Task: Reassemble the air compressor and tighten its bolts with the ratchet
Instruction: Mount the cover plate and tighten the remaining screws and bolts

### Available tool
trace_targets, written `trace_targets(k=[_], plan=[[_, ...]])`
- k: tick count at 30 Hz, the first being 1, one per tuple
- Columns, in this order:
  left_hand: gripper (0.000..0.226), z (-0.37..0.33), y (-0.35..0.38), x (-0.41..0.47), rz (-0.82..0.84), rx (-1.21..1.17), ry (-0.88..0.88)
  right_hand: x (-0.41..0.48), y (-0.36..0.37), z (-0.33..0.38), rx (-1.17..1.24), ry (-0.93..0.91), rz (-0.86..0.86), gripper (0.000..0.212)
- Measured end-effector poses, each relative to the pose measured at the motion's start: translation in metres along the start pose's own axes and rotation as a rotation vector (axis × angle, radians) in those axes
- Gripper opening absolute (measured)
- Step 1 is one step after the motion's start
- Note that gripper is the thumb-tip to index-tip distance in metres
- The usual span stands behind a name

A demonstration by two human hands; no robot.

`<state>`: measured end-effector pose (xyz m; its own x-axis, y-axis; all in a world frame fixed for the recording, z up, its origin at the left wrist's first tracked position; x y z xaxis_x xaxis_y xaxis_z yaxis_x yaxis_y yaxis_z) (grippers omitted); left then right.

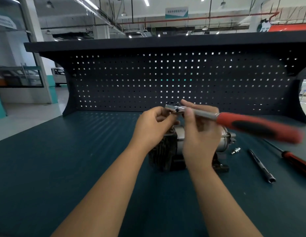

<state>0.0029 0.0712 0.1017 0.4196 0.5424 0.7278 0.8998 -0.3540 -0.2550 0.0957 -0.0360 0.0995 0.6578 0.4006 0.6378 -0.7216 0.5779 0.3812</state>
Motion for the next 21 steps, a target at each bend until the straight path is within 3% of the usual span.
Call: trace_targets(k=[2,4,5,9,11,14,16,18,21], plan=[[0.003,0.000,-0.002,0.000,-0.016,-0.057,-0.002,-0.012,0.012,0.002,-0.166,-0.074,0.040,0.025],[0.013,-0.001,-0.005,0.000,-0.041,-0.079,0.010,-0.018,0.020,-0.003,-0.269,-0.052,0.038,0.016],[0.014,0.000,-0.006,0.000,-0.043,-0.091,0.011,-0.020,0.021,-0.001,-0.291,-0.064,0.023,0.022],[0.010,0.004,-0.005,0.001,-0.048,-0.121,-0.010,-0.009,0.012,-0.001,-0.054,-0.017,0.006,0.015],[0.005,0.003,-0.003,0.003,-0.030,-0.120,-0.005,0.003,0.003,-0.014,0.122,0.149,-0.009,0.020],[0.005,0.003,-0.001,0.004,0.008,-0.111,-0.003,0.016,0.006,-0.036,0.426,0.432,0.100,0.011],[0.004,0.003,-0.002,0.004,0.034,-0.094,-0.004,0.020,0.007,-0.041,0.472,0.505,0.135,0.011],[0.005,0.002,0.003,0.004,0.040,-0.059,-0.005,0.019,0.001,-0.034,0.352,0.388,0.090,0.013],[0.002,-0.004,-0.001,0.002,0.021,-0.052,0.010,0.007,-0.004,-0.010,0.073,0.061,0.014,0.019]])
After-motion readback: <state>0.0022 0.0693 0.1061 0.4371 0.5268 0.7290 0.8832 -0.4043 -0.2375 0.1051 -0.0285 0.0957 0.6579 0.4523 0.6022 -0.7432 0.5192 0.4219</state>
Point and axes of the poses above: each hand's wrist, its own x-axis towards the middle knuckle, its own y-axis out of the palm, z = x × y, the point moved 8 cm from there along x, towards the middle knuckle, and after that the axes turned 13 degrees about y, right-handed, at the moved point
